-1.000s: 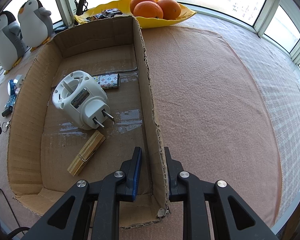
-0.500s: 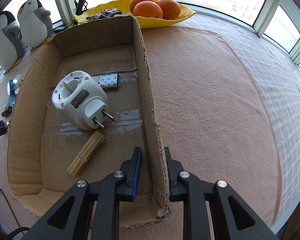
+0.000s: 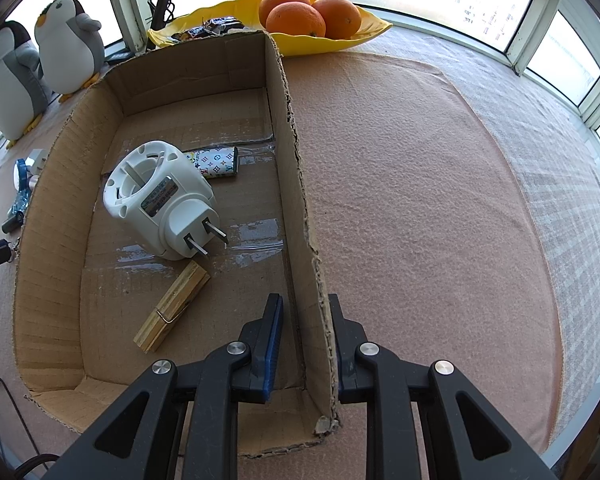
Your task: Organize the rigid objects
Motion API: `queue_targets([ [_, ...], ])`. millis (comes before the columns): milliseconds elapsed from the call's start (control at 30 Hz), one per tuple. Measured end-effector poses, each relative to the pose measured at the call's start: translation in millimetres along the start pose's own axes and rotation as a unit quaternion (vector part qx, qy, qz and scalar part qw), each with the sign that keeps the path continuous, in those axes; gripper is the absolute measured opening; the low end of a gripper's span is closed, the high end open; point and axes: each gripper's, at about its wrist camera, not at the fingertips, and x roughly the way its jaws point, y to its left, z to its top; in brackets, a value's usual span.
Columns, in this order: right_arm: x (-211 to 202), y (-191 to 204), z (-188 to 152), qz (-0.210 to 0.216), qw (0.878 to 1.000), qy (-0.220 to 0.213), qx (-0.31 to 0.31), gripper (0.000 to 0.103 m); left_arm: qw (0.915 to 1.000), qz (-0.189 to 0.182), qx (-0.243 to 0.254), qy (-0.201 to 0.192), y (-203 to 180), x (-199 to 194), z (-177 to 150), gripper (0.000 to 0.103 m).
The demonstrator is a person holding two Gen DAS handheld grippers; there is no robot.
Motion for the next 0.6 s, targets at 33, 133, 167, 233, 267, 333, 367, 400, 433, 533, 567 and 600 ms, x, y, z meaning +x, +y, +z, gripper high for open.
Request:
queue_targets([
  [33,0.0,0.3,-0.1,0.0,1.0,0.0,0.0,0.019,1.0,-0.001,0.0,0.0,-0.8,0.0,-0.2,0.009],
  [133,0.0,-0.1,0.0,0.0,1.0,0.0,0.0,0.019,0.9998,-0.016,-0.007,0.005,0.5,0.6,-0.1,0.009],
  [167,0.0,0.3,-0.1,0.0,1.0,0.0,0.0,0.019,0.9995,-0.026,-0.012,0.009,1.9,1.1,-0.2,0.009],
  [233,0.0,0.4,-0.1,0.0,1.0,0.0,0.0,0.019,0.9991,-0.033,-0.023,0.014,4.7,1.8,0.5,0.018],
  [267,0.0,0.3,-0.1,0.0,1.0,0.0,0.0,0.019,0.9989,-0.037,-0.026,0.012,4.8,1.6,0.8,0.024],
  [333,0.0,0.5,-0.1,0.0,1.0,0.0,-0.001,0.019,0.9991,-0.034,-0.025,0.011,2.9,1.6,1.6,0.029],
  [367,0.2,0.3,-0.1,0.0,1.0,0.0,-0.001,0.019,0.9991,-0.032,-0.024,0.012,1.4,2.5,2.2,0.029],
  [400,0.1,0.4,-0.1,0.0,1.0,0.0,-0.001,0.019,0.9992,-0.03,-0.023,0.013,-0.3,3.6,2.9,0.029],
  [433,0.2,-0.1,0.0,-0.001,1.0,0.0,-0.001,0.019,0.9993,-0.027,-0.021,0.013,-2.3,4.7,4.1,0.029],
  [533,0.2,0.0,0.0,0.0,1.0,0.0,0.0,0.019,0.9997,-0.014,-0.014,0.011,-8.6,7.4,9.1,0.029],
  [567,0.0,0.2,-0.2,0.0,1.0,0.0,0.0,0.019,0.9998,-0.01,-0.01,0.01,-10.9,8.1,10.5,0.029],
  [600,0.0,0.5,-0.2,-0.001,1.0,0.0,-0.001,0.019,0.9999,-0.006,-0.003,0.01,-13.2,9.4,11.0,0.029],
])
